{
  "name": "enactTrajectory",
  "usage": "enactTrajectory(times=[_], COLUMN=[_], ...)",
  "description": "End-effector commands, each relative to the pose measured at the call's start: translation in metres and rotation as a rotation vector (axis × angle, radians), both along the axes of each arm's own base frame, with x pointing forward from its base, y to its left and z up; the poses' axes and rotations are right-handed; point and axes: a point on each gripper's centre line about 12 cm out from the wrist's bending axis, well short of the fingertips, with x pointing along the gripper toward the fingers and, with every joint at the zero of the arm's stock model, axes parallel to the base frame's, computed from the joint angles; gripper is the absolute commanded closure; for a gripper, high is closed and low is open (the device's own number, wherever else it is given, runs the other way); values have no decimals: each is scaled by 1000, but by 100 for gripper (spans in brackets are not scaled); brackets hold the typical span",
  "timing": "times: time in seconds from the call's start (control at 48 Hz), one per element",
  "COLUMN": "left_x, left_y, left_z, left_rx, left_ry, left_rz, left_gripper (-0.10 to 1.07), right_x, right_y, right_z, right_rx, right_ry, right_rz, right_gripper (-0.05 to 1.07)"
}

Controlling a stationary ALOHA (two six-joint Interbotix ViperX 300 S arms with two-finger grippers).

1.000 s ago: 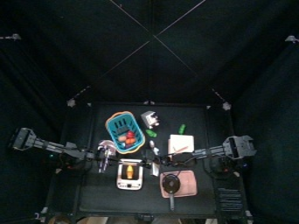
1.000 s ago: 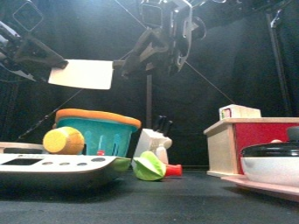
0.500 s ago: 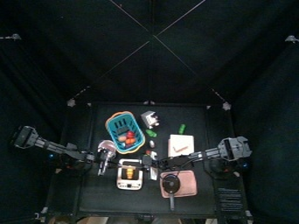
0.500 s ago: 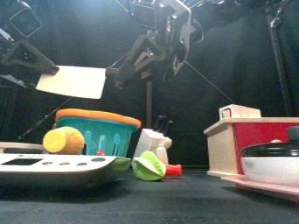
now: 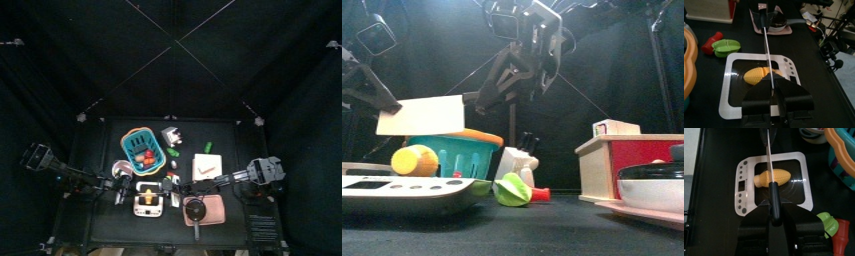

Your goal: Cut corn

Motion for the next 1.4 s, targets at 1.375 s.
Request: enactTrajectory(times=[1.375], left_x=[13], left_y=[-5], left_z=[12], left_rx=[49], left_ry=[-64], left_rz=[-30], left_gripper=[57], right_x=[13], right_y=[-5], right_z=[25], right_rx=[-16], right_ry=[-70], right_rz=[2], right_gripper=[51])
